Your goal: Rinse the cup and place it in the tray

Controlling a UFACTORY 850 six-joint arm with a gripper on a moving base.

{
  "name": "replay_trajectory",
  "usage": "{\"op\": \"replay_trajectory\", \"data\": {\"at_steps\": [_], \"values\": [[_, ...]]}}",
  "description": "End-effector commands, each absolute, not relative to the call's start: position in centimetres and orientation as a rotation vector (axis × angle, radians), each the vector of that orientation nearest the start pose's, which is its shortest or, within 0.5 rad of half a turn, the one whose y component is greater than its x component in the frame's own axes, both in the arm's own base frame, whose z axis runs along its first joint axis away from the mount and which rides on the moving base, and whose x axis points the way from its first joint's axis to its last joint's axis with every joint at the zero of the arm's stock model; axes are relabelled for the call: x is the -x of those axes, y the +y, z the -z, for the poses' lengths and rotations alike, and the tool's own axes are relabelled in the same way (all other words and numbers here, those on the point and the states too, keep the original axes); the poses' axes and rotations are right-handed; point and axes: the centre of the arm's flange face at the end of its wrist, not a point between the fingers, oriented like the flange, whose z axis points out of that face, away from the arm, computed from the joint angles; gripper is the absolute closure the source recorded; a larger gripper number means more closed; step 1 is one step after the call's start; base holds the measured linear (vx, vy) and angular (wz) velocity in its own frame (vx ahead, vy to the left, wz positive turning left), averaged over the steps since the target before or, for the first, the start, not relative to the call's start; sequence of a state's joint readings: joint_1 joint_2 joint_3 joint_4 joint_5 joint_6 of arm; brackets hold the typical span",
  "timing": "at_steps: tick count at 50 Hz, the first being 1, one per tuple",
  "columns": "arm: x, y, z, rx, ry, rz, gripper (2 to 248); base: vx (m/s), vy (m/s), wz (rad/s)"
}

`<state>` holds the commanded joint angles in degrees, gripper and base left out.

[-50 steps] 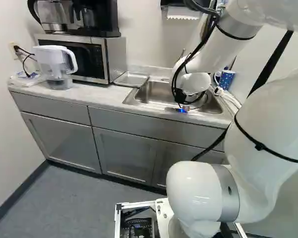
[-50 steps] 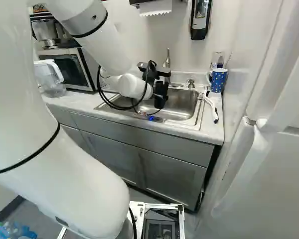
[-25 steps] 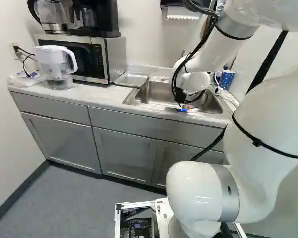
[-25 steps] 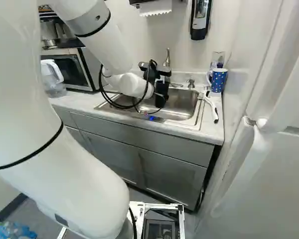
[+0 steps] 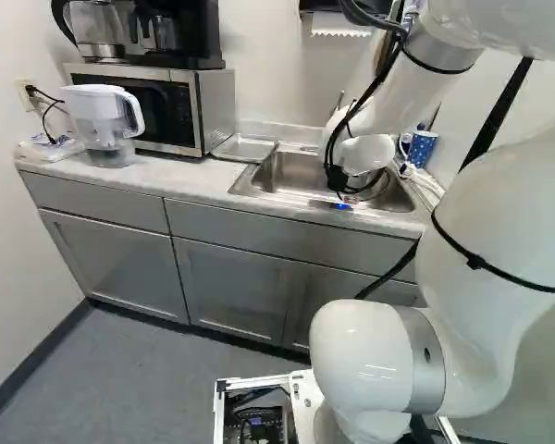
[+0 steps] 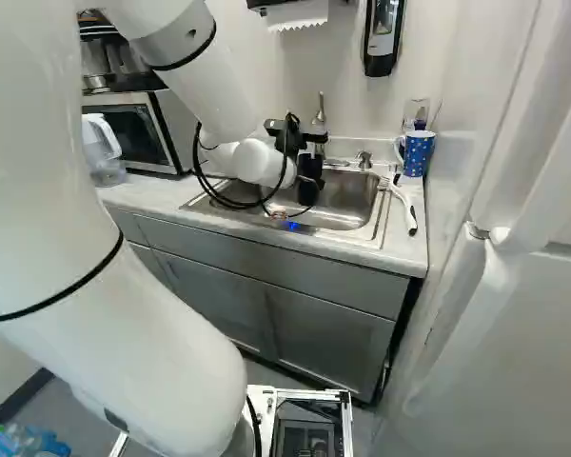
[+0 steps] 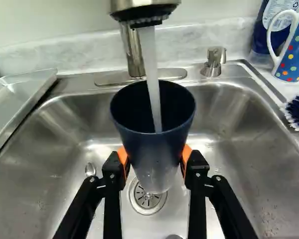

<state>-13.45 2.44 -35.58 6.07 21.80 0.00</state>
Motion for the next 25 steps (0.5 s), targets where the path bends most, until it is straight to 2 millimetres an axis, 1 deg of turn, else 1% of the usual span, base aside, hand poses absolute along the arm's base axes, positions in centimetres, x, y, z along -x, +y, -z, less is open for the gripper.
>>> {"op": "replay_trajectory", "data": {"at_steps": [9, 25], "values": [[-42.9, -10.52, -46.51, 2.785, 0.446, 1.612, 129, 0.0, 0.0, 0.0], [-42.99, -11.38, -46.52, 2.79, 0.471, 1.615, 129, 0.0, 0.0, 0.0]]}}
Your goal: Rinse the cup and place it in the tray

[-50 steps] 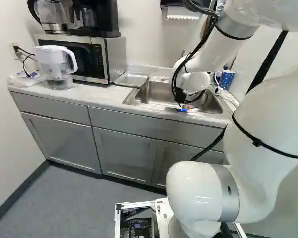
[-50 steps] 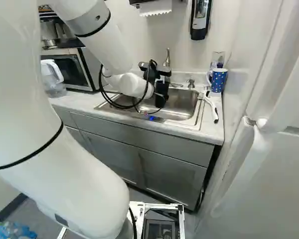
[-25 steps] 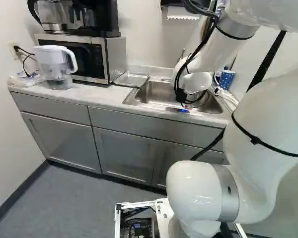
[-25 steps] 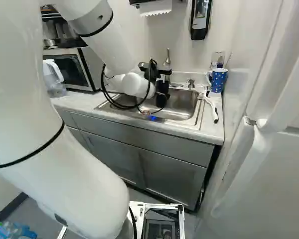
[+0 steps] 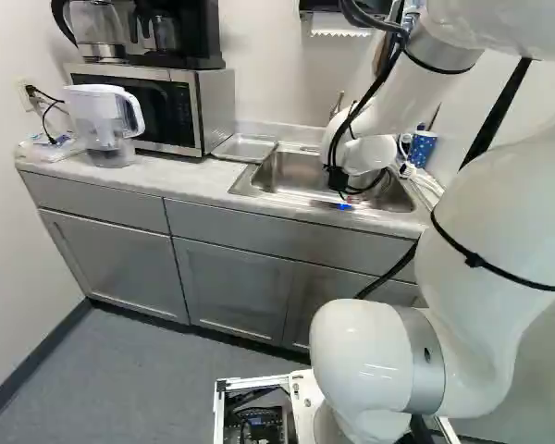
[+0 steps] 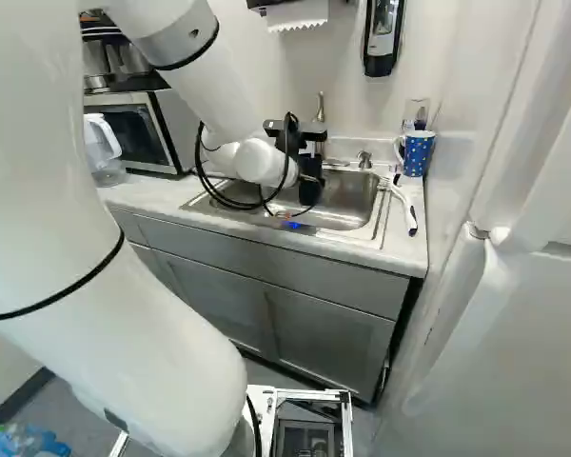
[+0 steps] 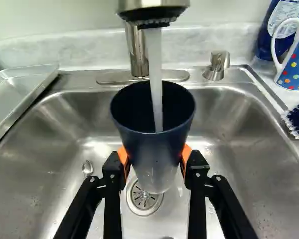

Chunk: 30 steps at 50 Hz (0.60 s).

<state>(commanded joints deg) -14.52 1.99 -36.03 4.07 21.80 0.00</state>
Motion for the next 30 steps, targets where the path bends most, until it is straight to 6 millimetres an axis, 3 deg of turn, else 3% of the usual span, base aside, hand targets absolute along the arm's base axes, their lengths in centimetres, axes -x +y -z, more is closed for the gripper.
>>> {"op": "replay_trajectory", "data": {"at_steps": [30], "values": [[-43.1, -11.79, -46.52, 2.792, 0.483, 1.616, 129, 0.0, 0.0, 0.0]]}}
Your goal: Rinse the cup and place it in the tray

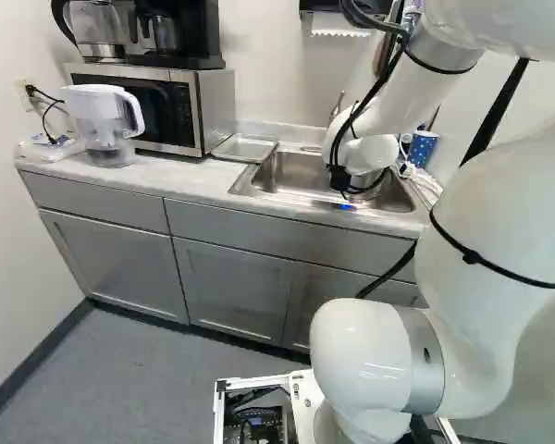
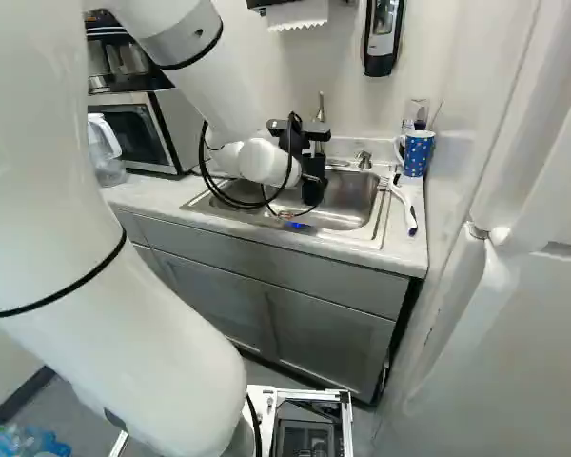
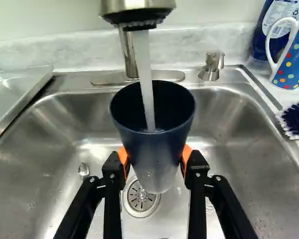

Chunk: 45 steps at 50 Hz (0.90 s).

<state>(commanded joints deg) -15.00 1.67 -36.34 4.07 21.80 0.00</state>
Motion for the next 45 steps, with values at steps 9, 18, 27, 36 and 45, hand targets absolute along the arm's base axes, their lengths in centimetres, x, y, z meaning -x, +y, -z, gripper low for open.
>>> {"op": "replay_trajectory", "data": {"at_steps": [9, 18, 27, 36, 45], "values": [[-43.1, -11.79, -46.52, 2.792, 0.483, 1.616, 129, 0.0, 0.0, 0.0], [-43.1, -11.79, -46.52, 2.792, 0.483, 1.616, 129, 0.0, 0.0, 0.0], [-43.1, -11.79, -46.52, 2.792, 0.483, 1.616, 129, 0.0, 0.0, 0.0], [-43.1, -11.79, -46.52, 2.792, 0.483, 1.616, 129, 0.0, 0.0, 0.0], [-43.1, -11.79, -46.52, 2.792, 0.483, 1.616, 129, 0.0, 0.0, 0.0]]}}
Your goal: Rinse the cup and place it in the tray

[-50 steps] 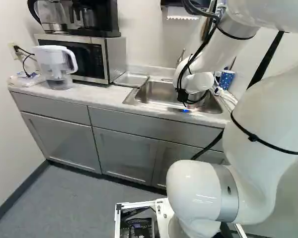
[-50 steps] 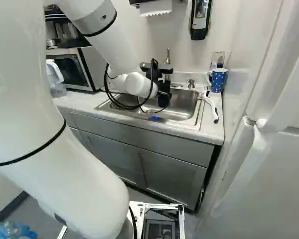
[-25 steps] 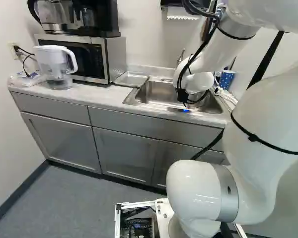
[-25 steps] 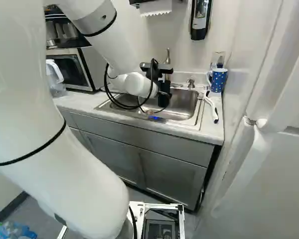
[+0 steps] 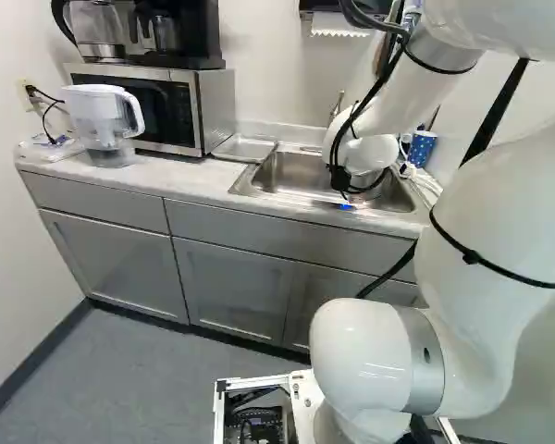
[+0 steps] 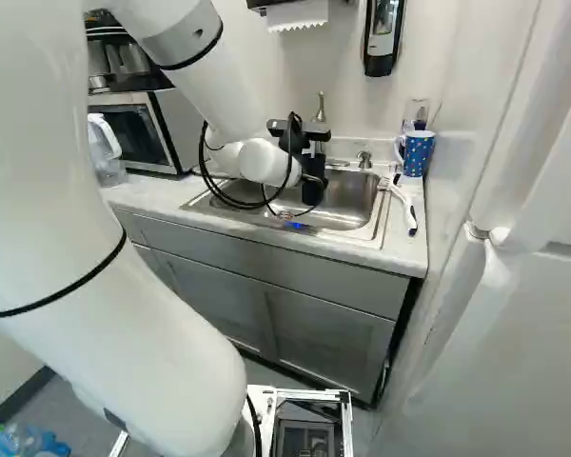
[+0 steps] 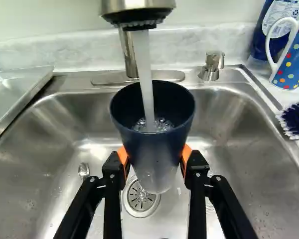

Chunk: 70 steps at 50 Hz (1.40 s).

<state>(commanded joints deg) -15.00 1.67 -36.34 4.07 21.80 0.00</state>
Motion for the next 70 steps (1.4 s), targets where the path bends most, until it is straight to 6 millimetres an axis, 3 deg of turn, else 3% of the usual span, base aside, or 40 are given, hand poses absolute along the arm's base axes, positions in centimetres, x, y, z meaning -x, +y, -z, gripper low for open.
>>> {"op": "replay_trajectory", "data": {"at_steps": [70], "values": [[-43.1, -11.79, -46.52, 2.792, 0.483, 1.616, 129, 0.0, 0.0, 0.0]]}}
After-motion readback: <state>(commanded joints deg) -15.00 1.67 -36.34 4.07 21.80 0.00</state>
